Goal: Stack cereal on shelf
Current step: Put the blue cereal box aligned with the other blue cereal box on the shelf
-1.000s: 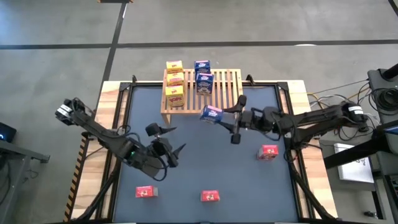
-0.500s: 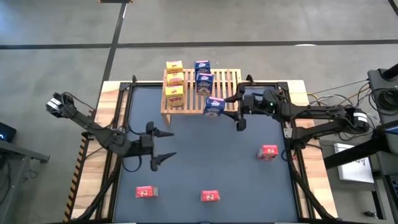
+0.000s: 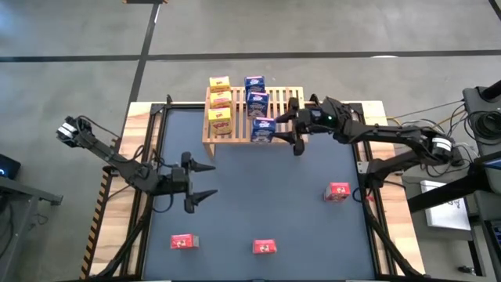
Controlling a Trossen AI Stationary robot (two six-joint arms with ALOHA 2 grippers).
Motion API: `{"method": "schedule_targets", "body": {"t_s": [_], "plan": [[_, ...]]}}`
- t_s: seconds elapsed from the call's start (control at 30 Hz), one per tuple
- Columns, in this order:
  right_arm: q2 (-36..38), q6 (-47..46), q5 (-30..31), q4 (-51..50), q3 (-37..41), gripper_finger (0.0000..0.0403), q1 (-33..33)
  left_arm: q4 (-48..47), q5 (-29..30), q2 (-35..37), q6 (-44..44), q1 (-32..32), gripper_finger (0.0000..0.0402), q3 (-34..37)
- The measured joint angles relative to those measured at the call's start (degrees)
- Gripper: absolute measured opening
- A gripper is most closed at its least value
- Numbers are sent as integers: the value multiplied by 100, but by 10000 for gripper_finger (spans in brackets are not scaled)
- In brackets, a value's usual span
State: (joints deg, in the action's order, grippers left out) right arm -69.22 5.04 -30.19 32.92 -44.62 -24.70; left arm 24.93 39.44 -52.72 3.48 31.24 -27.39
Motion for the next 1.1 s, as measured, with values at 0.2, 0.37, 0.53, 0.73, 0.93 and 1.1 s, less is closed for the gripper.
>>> {"method": "schedule_targets", "body": {"t_s": [0.2,0.37,0.53,0.73,0.93,1.1], "plan": [[-442,217,-47,-488,-403,194,-89,-3,-3,-113,3,0,338,-74],[-687,440,-47,-759,-612,194,-91,-28,-5,-195,3,0,338,-68],[-790,571,-29,-769,-730,194,-102,-34,-5,-270,46,0,338,-68],[-699,642,-26,-856,-733,194,-182,-35,-6,-281,64,0,338,-66],[-786,704,15,-1014,-720,194,-213,-33,-4,-281,66,0,338,-66],[-807,746,18,-1024,-706,194,-247,-33,-4,-281,87,0,338,-64]]}}
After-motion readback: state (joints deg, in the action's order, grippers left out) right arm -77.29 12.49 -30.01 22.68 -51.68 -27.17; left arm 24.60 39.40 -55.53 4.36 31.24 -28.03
